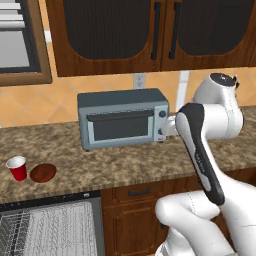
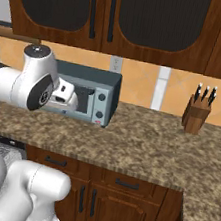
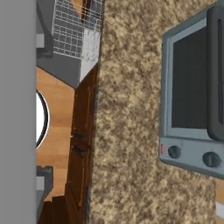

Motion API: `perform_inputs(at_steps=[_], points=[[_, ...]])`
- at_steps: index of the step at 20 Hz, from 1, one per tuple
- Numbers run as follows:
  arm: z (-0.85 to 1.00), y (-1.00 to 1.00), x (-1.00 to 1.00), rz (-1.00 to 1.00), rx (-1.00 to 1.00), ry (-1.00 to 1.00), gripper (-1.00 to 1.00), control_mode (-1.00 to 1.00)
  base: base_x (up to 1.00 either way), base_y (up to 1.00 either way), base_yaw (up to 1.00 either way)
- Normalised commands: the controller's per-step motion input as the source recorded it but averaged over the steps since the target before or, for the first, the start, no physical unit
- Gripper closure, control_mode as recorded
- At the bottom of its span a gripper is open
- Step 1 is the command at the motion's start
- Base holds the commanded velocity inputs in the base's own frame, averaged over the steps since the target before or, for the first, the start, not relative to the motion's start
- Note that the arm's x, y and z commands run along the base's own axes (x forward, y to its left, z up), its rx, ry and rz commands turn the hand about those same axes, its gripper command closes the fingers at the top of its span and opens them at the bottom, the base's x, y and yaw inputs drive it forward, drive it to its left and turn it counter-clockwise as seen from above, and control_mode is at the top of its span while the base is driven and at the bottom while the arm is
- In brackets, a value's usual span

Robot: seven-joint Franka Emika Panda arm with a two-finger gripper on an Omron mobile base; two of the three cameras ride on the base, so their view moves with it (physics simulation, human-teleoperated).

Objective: Pick up the cup and bowl from the counter, place them in the dishwasher, and close the dishwasher door.

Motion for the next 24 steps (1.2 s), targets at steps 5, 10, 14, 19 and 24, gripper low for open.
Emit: perform_inputs(at_steps=[5,10,14,19,24], points=[[0.00,0.00,0.00,0.00,0.00,0.00,-1.00,1.00,-0.04,0.37,0.12],[0.00,0.00,0.00,0.00,0.00,0.00,-1.00,1.00,0.01,0.30,0.27],[0.00,0.00,0.00,0.00,0.00,0.00,-1.00,1.00,0.00,-0.33,0.88],[0.00,0.00,0.00,0.00,0.00,0.00,-1.00,1.00,0.00,-0.35,0.95],[0.00,0.00,0.00,0.00,0.00,0.00,-1.00,1.00,0.00,-0.33,0.96]])
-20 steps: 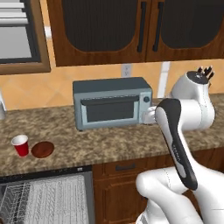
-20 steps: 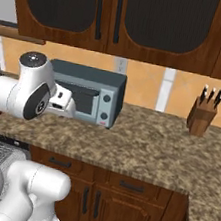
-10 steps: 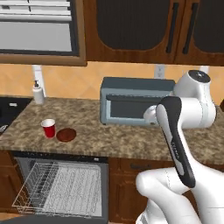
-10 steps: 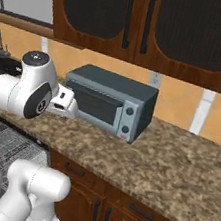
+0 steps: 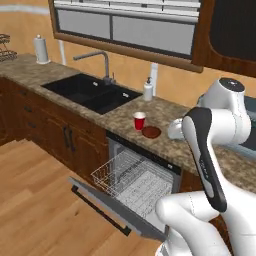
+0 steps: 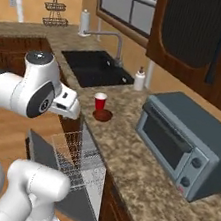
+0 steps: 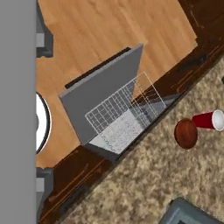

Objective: Pick up the cup and bowl from the counter, place them in the dishwasher, and close the dishwasher door.

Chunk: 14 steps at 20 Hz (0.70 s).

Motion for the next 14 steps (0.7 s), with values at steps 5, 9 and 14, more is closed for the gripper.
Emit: perform_inputs(at_steps=[5,9,14], points=[[0.00,0.00,0.00,0.00,0.00,0.00,-1.00,1.00,-0.01,-0.57,0.85],[0.00,0.00,0.00,0.00,0.00,0.00,-1.00,1.00,-0.14,-0.93,0.34],[0.00,0.00,0.00,0.00,0.00,0.00,-1.00,1.00,0.11,-0.63,0.00]])
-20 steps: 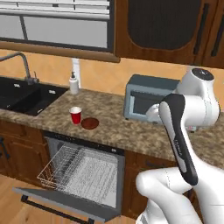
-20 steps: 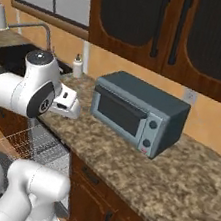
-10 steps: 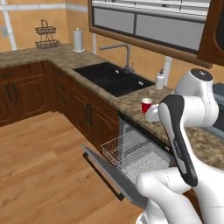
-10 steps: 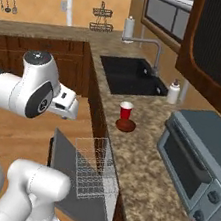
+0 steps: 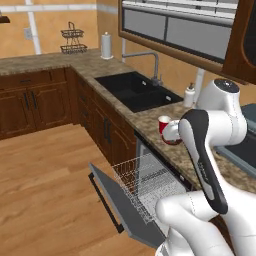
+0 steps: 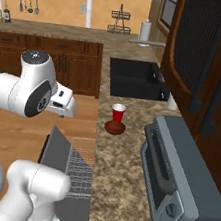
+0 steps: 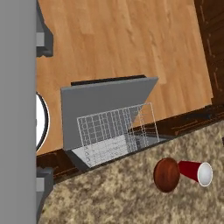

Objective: Pick up the cup and bowl from the counter, place them in the dishwasher, and close the dishwasher door.

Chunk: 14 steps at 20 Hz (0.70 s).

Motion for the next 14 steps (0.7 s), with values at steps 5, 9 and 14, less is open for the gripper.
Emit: perform_inputs(at_steps=[5,9,14], points=[[0.00,0.00,0.00,0.00,0.00,0.00,-1.00,1.00,0.36,-0.03,0.24],[0.00,0.00,0.00,0.00,0.00,0.00,-1.00,1.00,0.04,-0.10,0.31],[-0.17,0.02,0.70,-0.01,-0.03,0.14,-1.00,-1.00,0.20,0.00,0.02]])
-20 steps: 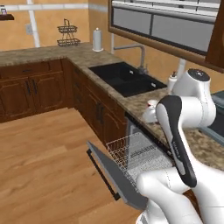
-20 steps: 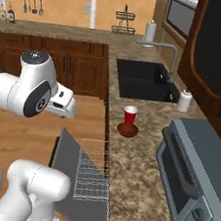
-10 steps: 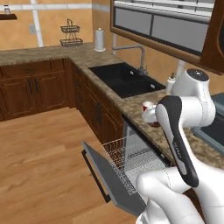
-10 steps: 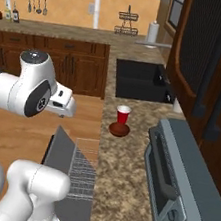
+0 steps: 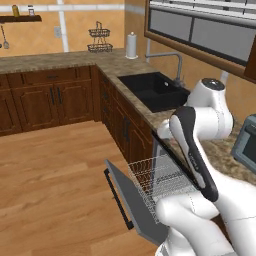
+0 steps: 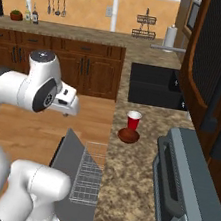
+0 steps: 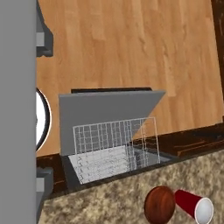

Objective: Pick up the cup and bowl from the counter, place them in the dishwasher, and close the dishwasher door.

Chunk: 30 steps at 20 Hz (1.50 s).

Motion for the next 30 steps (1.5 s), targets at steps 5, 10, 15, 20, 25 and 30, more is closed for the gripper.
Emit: perform_inputs(at_steps=[5,10,15,20,25,30], points=[[-0.22,-0.04,0.80,0.00,-0.09,0.05,-1.00,-1.00,0.00,0.00,0.00],[-0.41,-0.62,0.65,0.00,-0.08,-0.05,-1.00,-1.00,0.00,0.00,0.00],[-0.19,-0.63,0.62,0.02,0.00,0.00,-1.00,-1.00,0.00,0.00,0.00],[-0.03,-0.46,0.52,0.02,0.00,0.01,-1.00,-1.00,0.00,0.00,0.00],[-0.06,-0.38,0.60,0.03,0.00,0.01,-1.00,-1.00,0.00,0.00,0.00],[-0.12,-0.23,0.57,0.00,-0.02,0.03,-1.00,-1.00,0.00,0.00,0.00]])
